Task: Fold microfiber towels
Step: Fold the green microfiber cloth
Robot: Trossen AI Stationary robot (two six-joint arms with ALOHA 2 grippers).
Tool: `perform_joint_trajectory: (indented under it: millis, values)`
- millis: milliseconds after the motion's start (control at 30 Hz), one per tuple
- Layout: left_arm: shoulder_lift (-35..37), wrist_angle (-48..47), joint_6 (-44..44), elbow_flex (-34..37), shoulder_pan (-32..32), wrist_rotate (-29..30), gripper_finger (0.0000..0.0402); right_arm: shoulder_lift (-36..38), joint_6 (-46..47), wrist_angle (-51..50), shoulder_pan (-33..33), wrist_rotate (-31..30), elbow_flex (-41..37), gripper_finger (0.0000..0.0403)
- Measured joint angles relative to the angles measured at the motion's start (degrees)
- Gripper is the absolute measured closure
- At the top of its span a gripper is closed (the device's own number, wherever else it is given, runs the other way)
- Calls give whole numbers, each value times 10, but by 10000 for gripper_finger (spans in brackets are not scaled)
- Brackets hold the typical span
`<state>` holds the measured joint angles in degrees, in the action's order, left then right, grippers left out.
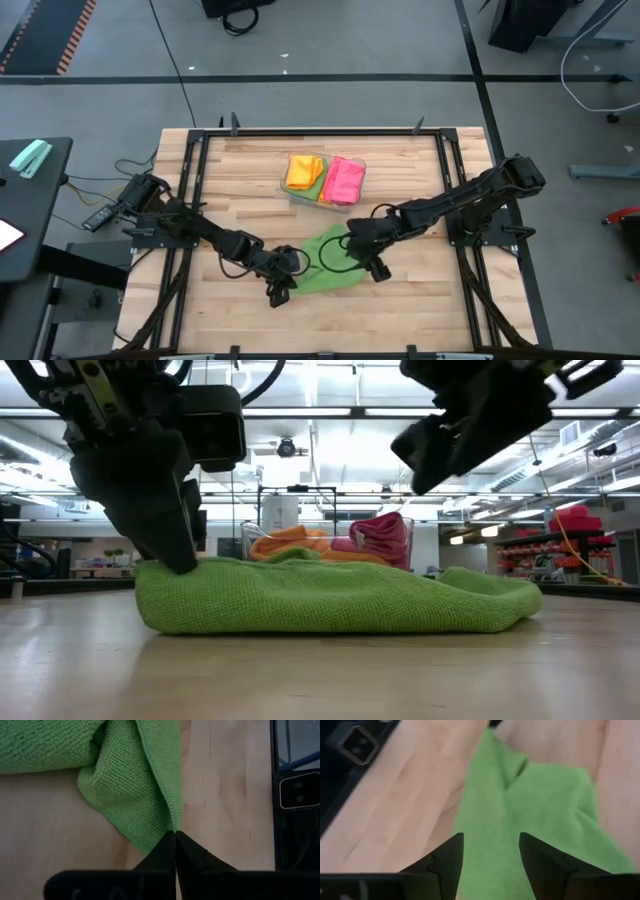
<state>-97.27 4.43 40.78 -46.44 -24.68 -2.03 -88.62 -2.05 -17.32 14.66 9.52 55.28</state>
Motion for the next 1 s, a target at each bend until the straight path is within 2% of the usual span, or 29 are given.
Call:
perform_joint_trajectory:
  millis: [167,433,633,800,867,1000]
  values:
    - [0,0,-10,0,0,0,382,0,22,35,0,-42,-28,201]
    - [0,0,-16,0,0,-1,396,0,10,53,-15,-78,-106,201]
    - [0,0,-14,0,0,-1,379,0,6,108,-50,-83,-143,201]
    - [0,0,-10,0,-1,-10,384,0,-7,107,-55,-49,-151,204]
    - [0,0,-10,0,-3,-10,375,0,-6,107,-55,-47,-154,215]
    - [-2,0,-16,0,-3,-11,328,0,-5,108,-55,-47,-164,256]
